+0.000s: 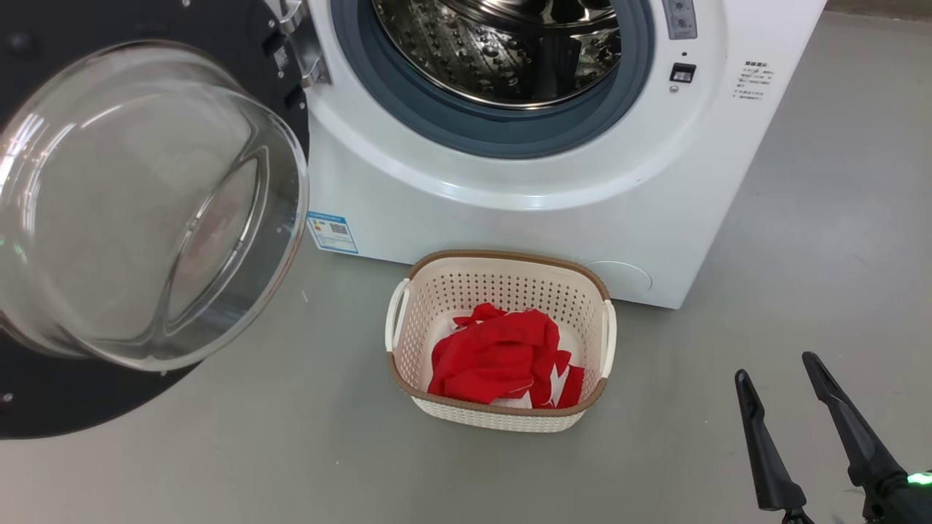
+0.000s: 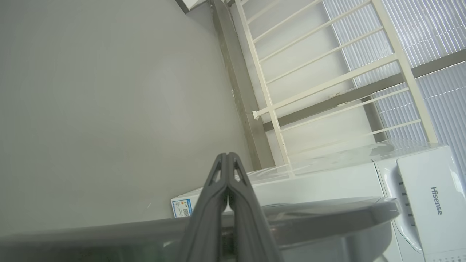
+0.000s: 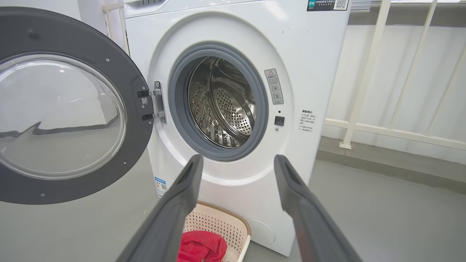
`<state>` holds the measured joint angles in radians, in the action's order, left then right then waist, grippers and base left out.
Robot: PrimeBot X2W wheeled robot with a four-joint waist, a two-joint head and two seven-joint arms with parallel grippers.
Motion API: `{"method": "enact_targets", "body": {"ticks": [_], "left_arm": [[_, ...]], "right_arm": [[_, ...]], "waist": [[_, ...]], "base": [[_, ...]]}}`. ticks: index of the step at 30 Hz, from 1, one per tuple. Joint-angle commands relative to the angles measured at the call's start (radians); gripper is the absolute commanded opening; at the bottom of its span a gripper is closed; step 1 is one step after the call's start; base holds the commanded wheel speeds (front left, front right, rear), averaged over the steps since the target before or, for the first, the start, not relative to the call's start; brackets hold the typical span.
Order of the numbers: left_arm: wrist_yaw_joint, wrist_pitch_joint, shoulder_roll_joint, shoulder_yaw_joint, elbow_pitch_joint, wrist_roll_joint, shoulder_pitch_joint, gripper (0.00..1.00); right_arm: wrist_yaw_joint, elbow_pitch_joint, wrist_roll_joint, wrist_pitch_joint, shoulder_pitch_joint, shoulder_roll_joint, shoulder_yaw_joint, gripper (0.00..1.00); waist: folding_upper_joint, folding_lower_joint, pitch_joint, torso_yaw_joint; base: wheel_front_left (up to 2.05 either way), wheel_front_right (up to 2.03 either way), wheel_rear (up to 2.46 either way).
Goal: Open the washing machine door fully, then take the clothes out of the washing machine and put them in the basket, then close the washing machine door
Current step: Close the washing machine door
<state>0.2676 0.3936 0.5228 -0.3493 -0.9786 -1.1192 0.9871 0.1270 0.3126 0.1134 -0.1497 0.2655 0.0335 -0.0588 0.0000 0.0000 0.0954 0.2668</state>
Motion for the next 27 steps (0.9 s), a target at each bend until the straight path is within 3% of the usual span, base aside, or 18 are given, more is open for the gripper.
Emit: {"method": "enact_targets", "body": {"ticks": [1,9,27], "left_arm": [[-0.011,0.029,0.055,-0.011,0.027,-0.014,0.005,0.00],[-0.060,0.137,0.030,0.018,0.083,-0.033,-0.026,0.00],[-0.071,0.277,-0.054,0.026,0.257,-0.095,-0.150,0.00]], "right_arm": [[0.004,0.032,-0.003,-0.008,-0.017,0.017,0.015,1.00],[0.004,0.029,0.001,-0.017,-0.017,0.017,0.012,1.00],[0.004,0.008,0.011,-0.038,-0.026,0.017,0.012,1.00]], "waist": [[0.0000,0.0000,0.001,0.008],[0.0000,0.0000,0.010,0.041],[0.0000,0.0000,0.016,0.077]], "base": [[0.00,0.00,0.00],[0.00,0.00,0.00],[0.00,0.00,0.00]]}}
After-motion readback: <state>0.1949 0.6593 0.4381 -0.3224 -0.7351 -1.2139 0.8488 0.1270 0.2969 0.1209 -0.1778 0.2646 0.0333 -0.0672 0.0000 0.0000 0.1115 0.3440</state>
